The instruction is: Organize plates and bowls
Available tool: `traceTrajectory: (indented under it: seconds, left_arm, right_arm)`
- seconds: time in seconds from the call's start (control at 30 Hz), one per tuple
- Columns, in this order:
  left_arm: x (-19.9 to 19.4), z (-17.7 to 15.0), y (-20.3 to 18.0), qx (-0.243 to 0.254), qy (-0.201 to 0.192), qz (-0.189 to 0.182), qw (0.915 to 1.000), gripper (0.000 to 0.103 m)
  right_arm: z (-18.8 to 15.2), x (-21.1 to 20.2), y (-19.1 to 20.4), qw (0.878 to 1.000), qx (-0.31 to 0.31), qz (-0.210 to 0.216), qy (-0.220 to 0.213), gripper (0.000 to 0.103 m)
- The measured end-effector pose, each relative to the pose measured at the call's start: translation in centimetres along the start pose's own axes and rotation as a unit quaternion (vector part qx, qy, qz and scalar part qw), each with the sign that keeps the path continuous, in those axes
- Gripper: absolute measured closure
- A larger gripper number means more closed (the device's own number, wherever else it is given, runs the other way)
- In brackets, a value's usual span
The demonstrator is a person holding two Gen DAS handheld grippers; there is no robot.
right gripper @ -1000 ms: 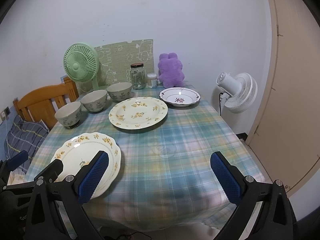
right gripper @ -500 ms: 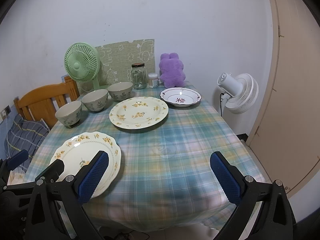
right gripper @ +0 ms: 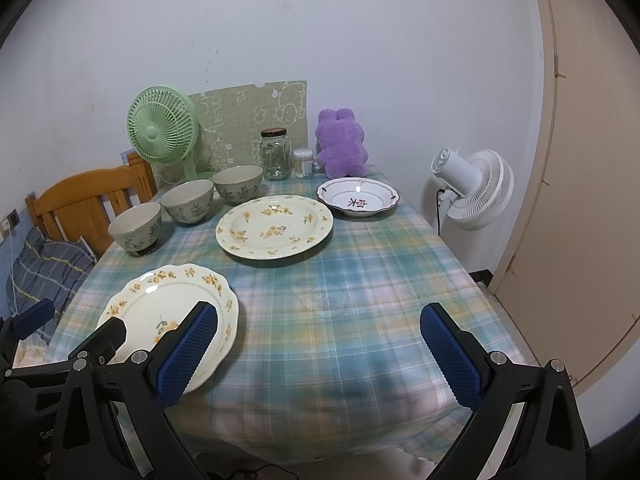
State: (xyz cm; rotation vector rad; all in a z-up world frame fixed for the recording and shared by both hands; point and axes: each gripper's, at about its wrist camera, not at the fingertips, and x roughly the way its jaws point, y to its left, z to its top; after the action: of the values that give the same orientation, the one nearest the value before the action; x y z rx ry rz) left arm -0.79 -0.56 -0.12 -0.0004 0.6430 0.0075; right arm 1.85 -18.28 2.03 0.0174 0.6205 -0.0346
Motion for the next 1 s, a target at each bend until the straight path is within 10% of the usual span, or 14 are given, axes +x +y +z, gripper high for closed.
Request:
traceTrajectory:
  seconds: [1.0]
  left_arm:
    - [4.2,2.9,2.6,0.008,0.026,0.015,0.9995,0.005]
  right_arm:
    - [2.0,3.7,3.2,1.0,-0.003,0.004,0.029,0.005]
